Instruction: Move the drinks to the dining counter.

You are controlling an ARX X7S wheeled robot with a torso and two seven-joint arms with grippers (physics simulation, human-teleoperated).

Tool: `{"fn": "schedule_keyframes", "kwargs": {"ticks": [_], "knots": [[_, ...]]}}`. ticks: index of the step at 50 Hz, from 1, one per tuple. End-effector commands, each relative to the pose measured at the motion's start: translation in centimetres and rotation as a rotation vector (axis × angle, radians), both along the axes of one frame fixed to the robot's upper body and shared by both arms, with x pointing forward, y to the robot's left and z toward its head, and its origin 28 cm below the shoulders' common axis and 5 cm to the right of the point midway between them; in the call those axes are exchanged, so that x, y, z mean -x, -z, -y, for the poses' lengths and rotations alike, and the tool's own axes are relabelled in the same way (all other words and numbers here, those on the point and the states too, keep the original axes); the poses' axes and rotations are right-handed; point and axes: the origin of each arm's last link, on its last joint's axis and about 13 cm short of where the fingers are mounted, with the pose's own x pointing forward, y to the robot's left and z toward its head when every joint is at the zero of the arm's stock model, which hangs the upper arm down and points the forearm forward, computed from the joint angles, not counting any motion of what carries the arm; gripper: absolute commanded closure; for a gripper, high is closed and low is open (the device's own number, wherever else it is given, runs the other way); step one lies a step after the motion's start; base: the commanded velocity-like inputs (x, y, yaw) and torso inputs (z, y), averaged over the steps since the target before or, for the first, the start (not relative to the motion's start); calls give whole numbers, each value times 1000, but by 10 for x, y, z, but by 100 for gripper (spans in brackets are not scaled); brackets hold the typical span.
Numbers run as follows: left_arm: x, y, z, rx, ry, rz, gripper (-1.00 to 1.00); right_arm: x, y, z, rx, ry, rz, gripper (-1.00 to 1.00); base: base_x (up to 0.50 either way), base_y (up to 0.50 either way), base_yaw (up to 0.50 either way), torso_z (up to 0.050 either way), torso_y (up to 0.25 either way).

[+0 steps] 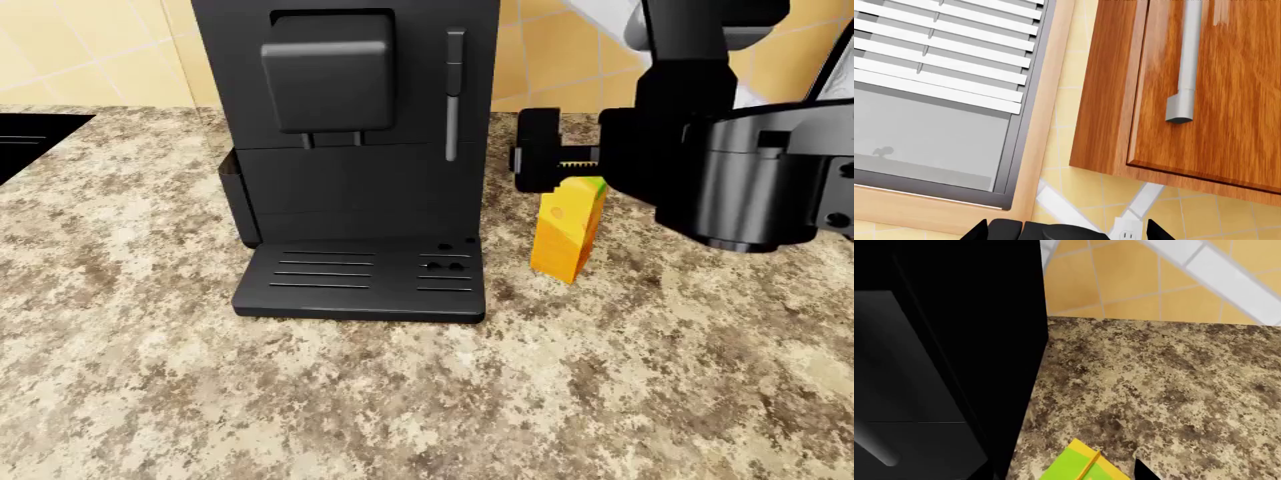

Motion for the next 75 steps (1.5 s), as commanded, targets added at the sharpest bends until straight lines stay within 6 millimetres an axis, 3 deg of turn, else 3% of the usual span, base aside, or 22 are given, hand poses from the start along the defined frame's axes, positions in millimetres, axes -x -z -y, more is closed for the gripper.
{"fn": "schedule_keyframes", "kwargs": {"ticks": [1,75], "knots": [[1,-1,0,1,0,2,-100,0,4,0,13,-3,-22,-100,0,0,0,0,0],[3,0,0,1,6,2,-100,-11,25,1,72,19,-80,-100,0,0,0,0,0]]}}
